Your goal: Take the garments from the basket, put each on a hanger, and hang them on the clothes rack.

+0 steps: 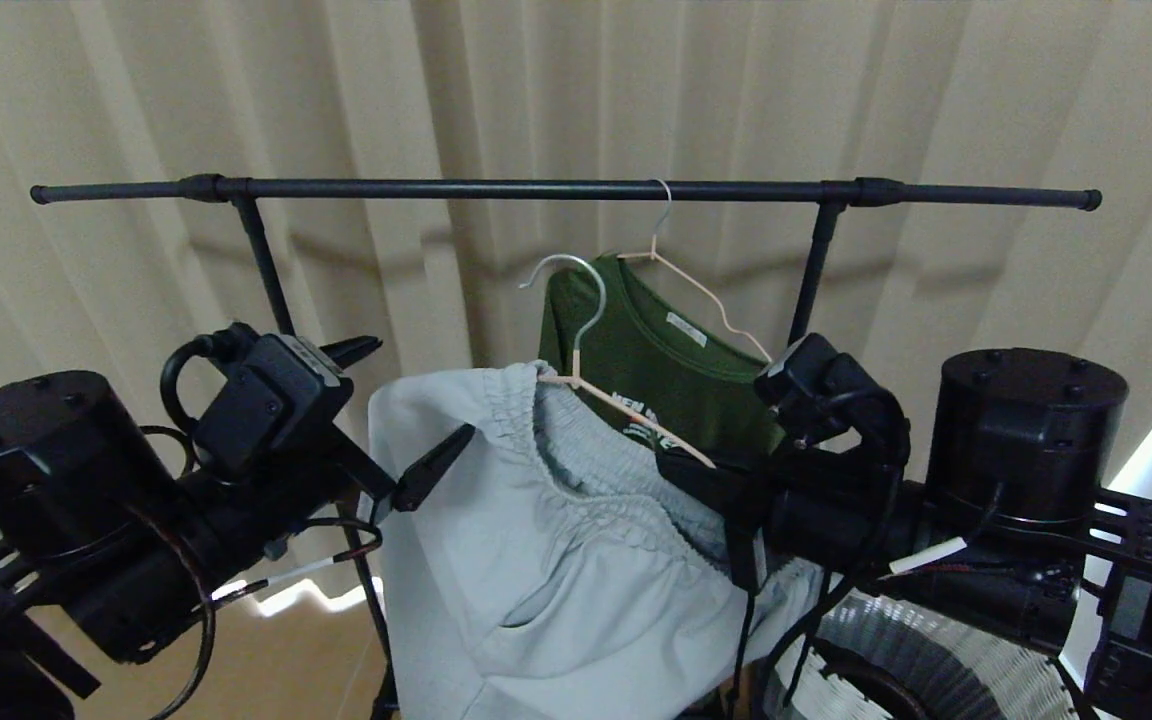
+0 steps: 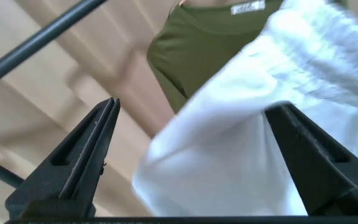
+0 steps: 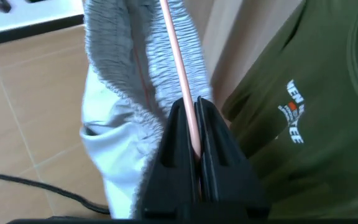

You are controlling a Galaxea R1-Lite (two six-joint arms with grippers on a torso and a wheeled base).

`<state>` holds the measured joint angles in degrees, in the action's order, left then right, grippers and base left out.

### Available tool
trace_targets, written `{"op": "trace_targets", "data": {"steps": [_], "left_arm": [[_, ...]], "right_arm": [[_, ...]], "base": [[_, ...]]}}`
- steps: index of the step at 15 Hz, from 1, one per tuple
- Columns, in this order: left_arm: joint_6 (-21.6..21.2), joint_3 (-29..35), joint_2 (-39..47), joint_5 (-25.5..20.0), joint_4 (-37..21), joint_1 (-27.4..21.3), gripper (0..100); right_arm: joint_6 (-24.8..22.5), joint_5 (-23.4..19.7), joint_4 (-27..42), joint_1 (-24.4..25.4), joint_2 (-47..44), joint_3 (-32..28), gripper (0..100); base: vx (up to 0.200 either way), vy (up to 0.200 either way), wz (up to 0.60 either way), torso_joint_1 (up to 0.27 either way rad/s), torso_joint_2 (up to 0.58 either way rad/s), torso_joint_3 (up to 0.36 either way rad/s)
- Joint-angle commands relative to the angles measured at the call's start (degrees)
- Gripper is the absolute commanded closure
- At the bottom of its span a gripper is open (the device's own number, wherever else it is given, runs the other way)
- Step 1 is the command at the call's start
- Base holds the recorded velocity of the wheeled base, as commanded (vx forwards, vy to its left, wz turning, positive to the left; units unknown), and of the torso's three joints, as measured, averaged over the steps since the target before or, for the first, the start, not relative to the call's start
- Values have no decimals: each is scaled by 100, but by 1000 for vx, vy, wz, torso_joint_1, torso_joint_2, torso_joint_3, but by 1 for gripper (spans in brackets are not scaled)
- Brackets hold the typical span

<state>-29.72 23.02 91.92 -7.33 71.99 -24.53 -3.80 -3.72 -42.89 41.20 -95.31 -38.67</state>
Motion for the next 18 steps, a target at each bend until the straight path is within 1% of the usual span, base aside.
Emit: {"op": "trace_targets", "data": {"steps": [1, 2, 4, 6, 8, 9, 10, 11, 12, 13, 14, 15, 16, 18], "left_arm": [[151, -289, -543, -58, 8, 1, 0], [239, -403, -701, -76, 8, 1, 0], [502, -755, -1053, -340, 0, 1, 0], [687, -1124, -1194, -419, 0, -26, 0], [1197, -1467, -1150, -384, 0, -342, 0], [1478, -1440, -1062, -366, 0, -439, 0], [1627, -1388, -912, -261, 0, -527, 0], [1759, -1168, -701, 179, -27, -632, 0], [1821, -1045, -552, 487, -53, -711, 0], [2032, -693, -236, 1102, -62, -949, 0], [2181, -430, -16, 1436, -71, -1098, 0], [2295, -227, 142, 1620, -71, -1212, 0], [2410, -113, 213, 1673, -71, -1397, 0], [2480, -122, 204, 1691, -71, -1792, 0]], "right_arm": [[64, 64, 0, -60, 100, -9, 100], [73, 135, 0, -60, 100, -9, 100], [73, 222, 0, -60, 56, -62, 100], [82, 249, 0, -60, -14, -115, 100], [82, 249, -9, -42, -32, -141, 100], [82, 249, -9, -7, -32, -150, 100], [82, 258, -9, 46, -23, -159, 100], [82, 258, -9, 125, -23, -159, 100], [82, 258, -9, 133, -23, -150, 100], [82, 258, -9, 177, -41, -159, 100], [82, 258, -9, 230, -49, -167, 100], [82, 258, -9, 265, -49, -167, 100], [82, 258, -9, 292, -49, -185, 100], [82, 258, -9, 292, -58, -220, 100]], "base": [[0, 0, 0, 0, 0, 0], [0, 0, 0, 0, 0, 0], [0, 0, 0, 0, 0, 0], [0, 0, 0, 0, 0, 0], [0, 0, 0, 0, 0, 0], [0, 0, 0, 0, 0, 0], [0, 0, 0, 0, 0, 0], [0, 0, 0, 0, 0, 0], [0, 0, 0, 0, 0, 0], [0, 0, 0, 0, 0, 0], [0, 0, 0, 0, 0, 0], [0, 0, 0, 0, 0, 0], [0, 0, 0, 0, 0, 0], [0, 0, 0, 0, 0, 0]]}}
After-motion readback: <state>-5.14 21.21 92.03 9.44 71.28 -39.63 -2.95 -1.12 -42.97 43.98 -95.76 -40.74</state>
